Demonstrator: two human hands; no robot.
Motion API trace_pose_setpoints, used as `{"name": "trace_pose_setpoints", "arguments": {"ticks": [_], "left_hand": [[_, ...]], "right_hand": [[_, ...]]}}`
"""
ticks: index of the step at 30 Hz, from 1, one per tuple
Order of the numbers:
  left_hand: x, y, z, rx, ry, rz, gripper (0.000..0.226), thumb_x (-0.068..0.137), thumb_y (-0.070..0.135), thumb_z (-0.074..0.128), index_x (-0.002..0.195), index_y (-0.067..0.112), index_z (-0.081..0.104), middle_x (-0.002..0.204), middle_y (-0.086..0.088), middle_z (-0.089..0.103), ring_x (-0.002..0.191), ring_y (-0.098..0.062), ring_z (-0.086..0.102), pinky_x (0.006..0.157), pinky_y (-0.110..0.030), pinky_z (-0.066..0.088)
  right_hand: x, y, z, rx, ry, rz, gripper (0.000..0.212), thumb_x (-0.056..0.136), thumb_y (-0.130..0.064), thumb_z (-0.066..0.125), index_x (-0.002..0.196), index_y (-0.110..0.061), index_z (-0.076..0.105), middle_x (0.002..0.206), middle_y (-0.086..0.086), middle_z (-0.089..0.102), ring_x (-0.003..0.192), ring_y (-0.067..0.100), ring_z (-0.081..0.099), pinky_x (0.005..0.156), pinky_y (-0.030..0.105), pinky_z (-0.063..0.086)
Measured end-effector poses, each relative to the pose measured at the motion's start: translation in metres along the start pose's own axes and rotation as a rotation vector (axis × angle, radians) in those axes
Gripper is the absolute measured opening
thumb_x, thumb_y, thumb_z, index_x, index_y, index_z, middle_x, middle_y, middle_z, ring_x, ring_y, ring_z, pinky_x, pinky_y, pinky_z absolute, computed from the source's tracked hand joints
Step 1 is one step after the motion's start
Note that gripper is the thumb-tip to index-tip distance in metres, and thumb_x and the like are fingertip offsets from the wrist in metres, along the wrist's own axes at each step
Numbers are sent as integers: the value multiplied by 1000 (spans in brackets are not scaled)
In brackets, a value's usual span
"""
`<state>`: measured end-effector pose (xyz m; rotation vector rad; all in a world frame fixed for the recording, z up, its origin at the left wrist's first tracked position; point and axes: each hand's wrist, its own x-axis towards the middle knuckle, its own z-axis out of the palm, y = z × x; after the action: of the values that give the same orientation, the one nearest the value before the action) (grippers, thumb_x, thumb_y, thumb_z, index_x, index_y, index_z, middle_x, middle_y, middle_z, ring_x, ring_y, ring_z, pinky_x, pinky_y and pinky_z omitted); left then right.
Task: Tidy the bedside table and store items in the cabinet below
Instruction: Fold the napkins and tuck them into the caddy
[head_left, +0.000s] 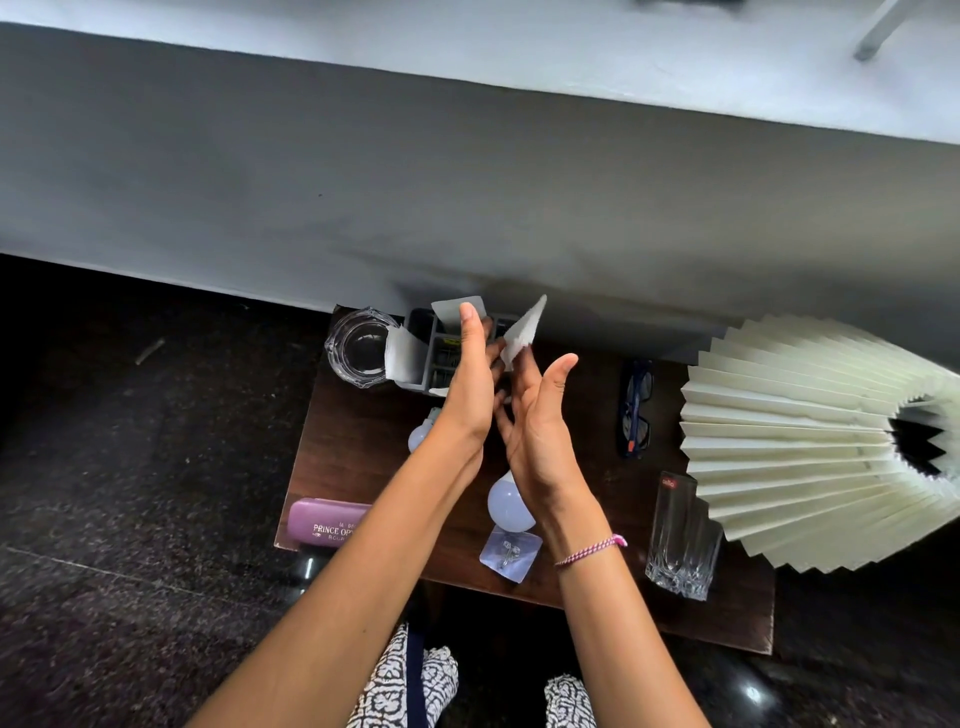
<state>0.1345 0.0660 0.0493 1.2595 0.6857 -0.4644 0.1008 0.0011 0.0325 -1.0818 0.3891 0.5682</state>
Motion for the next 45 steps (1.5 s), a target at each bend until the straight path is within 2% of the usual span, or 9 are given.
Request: {"name": "trace_pose_setpoints", "arguments": {"ticks": [5,11,20,23,27,33,38,41,45], "left_hand": [[8,-2,-3,3,32,-40,71,90,64,7,146,25,28,144,-9,44,137,-23,37,113,-42,26],[12,-1,-7,-80,58,-48,69,92,62,11,142,19,33,98,2,59,125,-23,48,111,-41,28],[23,8,-12,-158,113,-23,62,92,63,14,125,20,42,82,-10,61,94,-20,59,106,-44,33],[27,8,-13,-118,112,-23,66,92,63,16,132,16,40,83,-9,60,93,-20,60,104,-43,35],[27,10,-12,-68,115,-44,61,92,62,23,121,16,50,80,-6,58,86,-20,61,93,-39,45],[24,15,-11,67,164,-59,28,84,49,60,83,21,60,78,-2,61,90,-22,63,89,-40,50],[27,12,-11,126,270,-36,28,75,23,74,97,10,64,98,-14,70,96,-29,68,90,-49,54],[29,9,-12,175,335,-14,18,77,10,65,94,8,63,99,-18,69,93,-31,68,86,-50,55],[32,5,-15,291,381,40,24,77,9,60,101,6,60,83,-7,63,80,-23,62,78,-37,54]], "right_hand": [[3,2,-5,4,20,27,94,68,-76,13,148,-29,17,158,-7,14,146,11,9,121,39,7],[6,6,-8,55,39,-12,91,69,-76,18,144,-27,29,155,-2,24,144,10,18,120,39,12],[13,9,-12,58,112,-174,69,78,-68,19,103,-19,60,136,11,52,134,18,40,117,46,22],[17,11,-14,-16,142,-205,69,81,-65,14,92,-20,64,128,10,57,130,14,44,112,36,29],[23,15,-20,-140,156,-212,73,86,-62,6,76,-24,67,115,-10,64,123,2,48,109,27,26],[26,19,-28,-354,142,-232,85,75,-82,7,69,-20,66,112,-23,63,116,-27,35,90,-9,20],[23,18,-26,-426,100,-223,85,72,-85,8,88,-23,65,88,-43,61,130,-18,23,87,-12,16],[24,18,-25,-431,109,-223,92,72,-85,8,90,-17,67,88,-43,61,124,-20,30,87,-11,19],[26,21,-26,-360,143,-248,84,85,-72,10,80,-10,67,104,-32,64,112,-24,41,88,-8,23]]}}
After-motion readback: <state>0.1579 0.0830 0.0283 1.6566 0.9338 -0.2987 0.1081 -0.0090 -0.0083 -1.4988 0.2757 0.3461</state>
